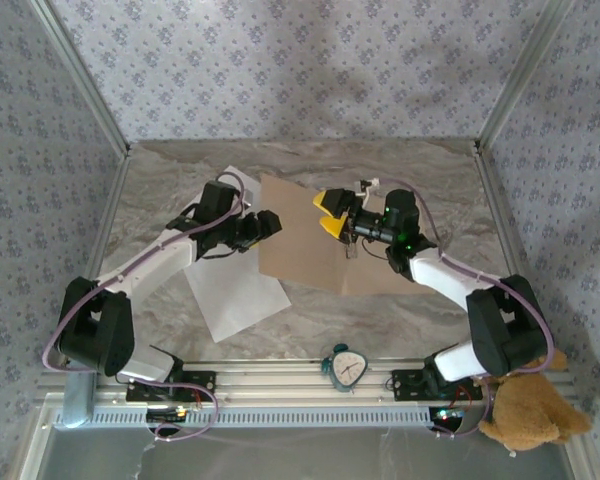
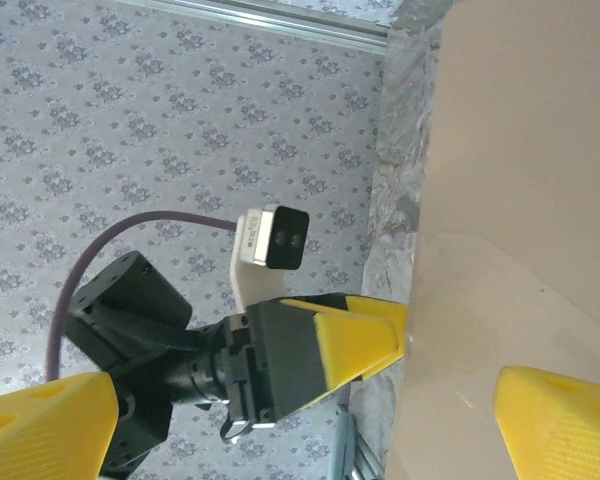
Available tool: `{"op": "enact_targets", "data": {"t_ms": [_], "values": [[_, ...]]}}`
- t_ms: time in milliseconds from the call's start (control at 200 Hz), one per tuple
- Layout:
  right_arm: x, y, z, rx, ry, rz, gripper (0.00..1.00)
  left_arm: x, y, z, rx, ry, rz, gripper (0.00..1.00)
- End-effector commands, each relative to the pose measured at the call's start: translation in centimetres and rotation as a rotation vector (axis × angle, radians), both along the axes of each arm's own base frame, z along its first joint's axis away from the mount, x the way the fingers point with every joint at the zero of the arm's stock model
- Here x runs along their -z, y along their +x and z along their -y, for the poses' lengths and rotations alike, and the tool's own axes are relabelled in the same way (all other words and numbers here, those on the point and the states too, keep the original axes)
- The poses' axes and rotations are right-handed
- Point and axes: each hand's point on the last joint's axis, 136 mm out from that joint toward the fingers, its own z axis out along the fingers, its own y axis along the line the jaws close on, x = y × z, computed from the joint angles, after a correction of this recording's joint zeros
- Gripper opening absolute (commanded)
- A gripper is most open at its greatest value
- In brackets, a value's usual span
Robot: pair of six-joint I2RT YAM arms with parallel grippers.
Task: Put the files into the folder
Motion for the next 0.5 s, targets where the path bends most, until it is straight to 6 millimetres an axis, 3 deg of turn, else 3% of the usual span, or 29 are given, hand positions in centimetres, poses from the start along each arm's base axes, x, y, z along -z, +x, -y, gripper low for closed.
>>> {"op": "enact_targets", "data": {"t_ms": [0, 330, 495], "values": [[-0.7, -0.7, 0.7, -0.008, -0.028, 0.041, 0.99, -0.9, 0.4, -0.3, 0.028, -0.017, 0.063, 0.69], [-0.7, -1.4, 2.3, 0.011, -0.063, 0.046, 0.99, 1.6, 1.3, -1.2, 0.072, -0.005, 0.052, 0.61], [-0.6, -1.7, 3.0, 0.019, -0.071, 0.046, 0.99, 2.3, 1.6, -0.6, 0.097, -0.03, 0.046, 0.56]]}}
